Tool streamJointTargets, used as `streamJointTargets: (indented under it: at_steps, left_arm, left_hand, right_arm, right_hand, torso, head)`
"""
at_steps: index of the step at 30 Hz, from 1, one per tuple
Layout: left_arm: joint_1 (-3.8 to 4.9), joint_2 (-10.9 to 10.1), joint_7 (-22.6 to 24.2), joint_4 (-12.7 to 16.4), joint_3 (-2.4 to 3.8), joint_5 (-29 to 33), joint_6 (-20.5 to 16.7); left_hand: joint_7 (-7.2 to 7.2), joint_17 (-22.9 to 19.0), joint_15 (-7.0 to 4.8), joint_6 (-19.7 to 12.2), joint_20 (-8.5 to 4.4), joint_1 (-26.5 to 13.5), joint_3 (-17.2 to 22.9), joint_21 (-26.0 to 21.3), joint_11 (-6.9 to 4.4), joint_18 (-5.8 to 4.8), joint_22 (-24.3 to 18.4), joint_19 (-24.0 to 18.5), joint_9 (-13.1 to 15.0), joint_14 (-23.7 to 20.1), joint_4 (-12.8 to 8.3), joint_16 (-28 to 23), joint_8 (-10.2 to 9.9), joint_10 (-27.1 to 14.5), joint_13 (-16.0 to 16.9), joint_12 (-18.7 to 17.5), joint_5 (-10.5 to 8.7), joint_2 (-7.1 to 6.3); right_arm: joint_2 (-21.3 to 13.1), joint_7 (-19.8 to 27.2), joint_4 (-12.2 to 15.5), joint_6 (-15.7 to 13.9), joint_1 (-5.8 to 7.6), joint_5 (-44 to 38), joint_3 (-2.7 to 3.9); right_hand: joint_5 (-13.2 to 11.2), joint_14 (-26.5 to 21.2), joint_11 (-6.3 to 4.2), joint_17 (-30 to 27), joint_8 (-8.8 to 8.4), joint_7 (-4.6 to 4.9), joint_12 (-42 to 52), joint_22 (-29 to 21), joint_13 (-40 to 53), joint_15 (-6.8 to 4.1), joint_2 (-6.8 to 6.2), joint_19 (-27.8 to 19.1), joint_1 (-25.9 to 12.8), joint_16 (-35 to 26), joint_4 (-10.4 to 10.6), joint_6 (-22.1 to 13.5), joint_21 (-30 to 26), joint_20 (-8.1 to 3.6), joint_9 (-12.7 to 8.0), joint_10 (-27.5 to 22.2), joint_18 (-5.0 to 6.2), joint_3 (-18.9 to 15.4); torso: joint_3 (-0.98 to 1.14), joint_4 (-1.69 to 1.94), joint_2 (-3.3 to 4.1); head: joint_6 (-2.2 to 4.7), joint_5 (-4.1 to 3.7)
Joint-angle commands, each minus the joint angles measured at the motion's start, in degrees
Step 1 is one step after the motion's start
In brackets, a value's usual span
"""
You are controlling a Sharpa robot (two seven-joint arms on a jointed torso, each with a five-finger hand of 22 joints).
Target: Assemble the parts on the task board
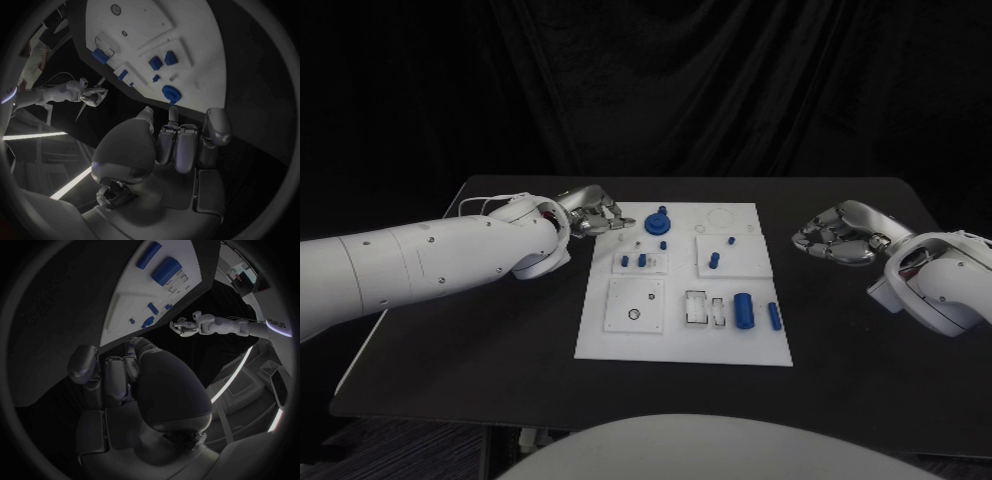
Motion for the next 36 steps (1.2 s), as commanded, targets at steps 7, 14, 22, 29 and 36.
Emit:
streamJointTargets:
  at_steps: [7,14,22,29,36]
  left_arm:
    - [2.89,1.4,15.0,-1.5,0.12,-3.3,5.8]
    - [2.95,4.7,21.7,-5.6,0.11,-8.8,7.0]
    - [0.96,8.7,24.8,-11.0,0.12,-18.8,4.4]
    - [-0.60,11.5,25.2,-13.9,0.13,-24.2,0.7]
    - [-1.35,13.5,24.4,-15.6,0.14,-25.8,0.6]
  left_hand:
    - [1.16,0.9,3.70,-4.9,3.97,12.1,4.0,0.4,4.35,0.37,5.0,-1.7,-9.6,-6.4,-2.8,-2.7,-2.1,-49.7,-15.4,-47.7,-0.70,0.63]
    - [-1.44,-7.3,0.48,-7.1,0.74,23.7,20.0,-6.0,1.87,2.47,1.8,-3.0,-24.8,-7.4,-10.4,-7.1,-2.1,-48.2,-38.3,-63.6,2.00,-5.36]
    - [-5.43,-9.1,-0.78,-5.8,-0.25,21.0,21.5,-7.3,0.93,2.23,1.2,-0.3,-33.0,-5.7,-11.0,-7.6,-2.0,-47.3,-46.1,-64.7,0.90,-9.70]
    - [-7.69,-9.4,-1.39,-5.4,-0.48,19.9,20.8,-7.5,0.51,2.16,1.1,1.4,-36.1,-4.5,-10.9,-7.3,-2.1,-45.9,-48.8,-64.0,0.77,-10.41]
    - [-8.78,-9.6,-1.37,-4.7,-0.53,18.3,19.5,-8.6,0.60,2.20,0.6,2.1,-38.0,-4.1,-10.2,-7.1,-2.0,-44.9,-50.4,-63.4,-1.48,-10.68]
  right_arm:
    - [0.3,-0.7,-0.1,-0.2,-0.13,-0.3,0.04]
    - [0.4,-0.6,0.1,-0.1,-0.13,-0.3,0.05]
    - [0.1,-0.5,0.4,-0.1,-0.13,-0.3,0.05]
    - [-0.1,-0.4,0.6,0.0,-0.13,-0.3,0.05]
    - [0.0,-0.4,0.7,0.0,-0.13,-0.3,0.05]
  right_hand:
    - [0.3,1.1,0.13,0.0,-0.22,0.02,-0.2,1.1,0.0,0.31,-0.07,-0.2,-0.6,-0.2,0.1,-0.3,-0.1,0.04,0.1,-0.2,0.28,0.4]
    - [0.3,1.1,0.12,0.0,-0.20,0.01,-0.3,1.0,-0.1,0.31,-0.06,-0.2,-0.6,-0.1,0.1,-0.2,-0.2,0.04,0.1,-0.2,0.29,0.4]
    - [0.4,1.2,0.09,0.0,-0.16,-0.03,-0.3,1.1,-0.1,0.31,-0.07,-0.2,-0.7,-0.1,0.1,-0.1,-0.1,0.05,0.1,-0.2,0.28,0.4]
    - [0.4,1.2,0.09,0.0,-0.16,-0.03,-0.3,1.1,-0.1,0.31,-0.07,-0.2,-0.7,-0.1,0.1,-0.1,-0.1,0.05,0.1,-0.2,0.28,0.4]
    - [0.4,1.2,0.09,0.0,-0.16,-0.03,-0.3,1.1,-0.1,0.31,-0.07,-0.2,-0.7,-0.1,0.1,-0.1,-0.1,0.05,0.1,-0.2,0.28,0.4]
  torso:
    - [0.23,-0.12,-0.12]
    - [0.00,0.00,0.17]
    - [-0.13,-0.07,0.50]
    - [-0.40,-0.27,0.83]
    - [-0.49,-0.37,1.01]
  head:
    - [0.01,-0.21]
    - [0.01,-0.72]
    - [0.01,-1.19]
    - [0.01,-0.98]
    - [0.01,-0.88]
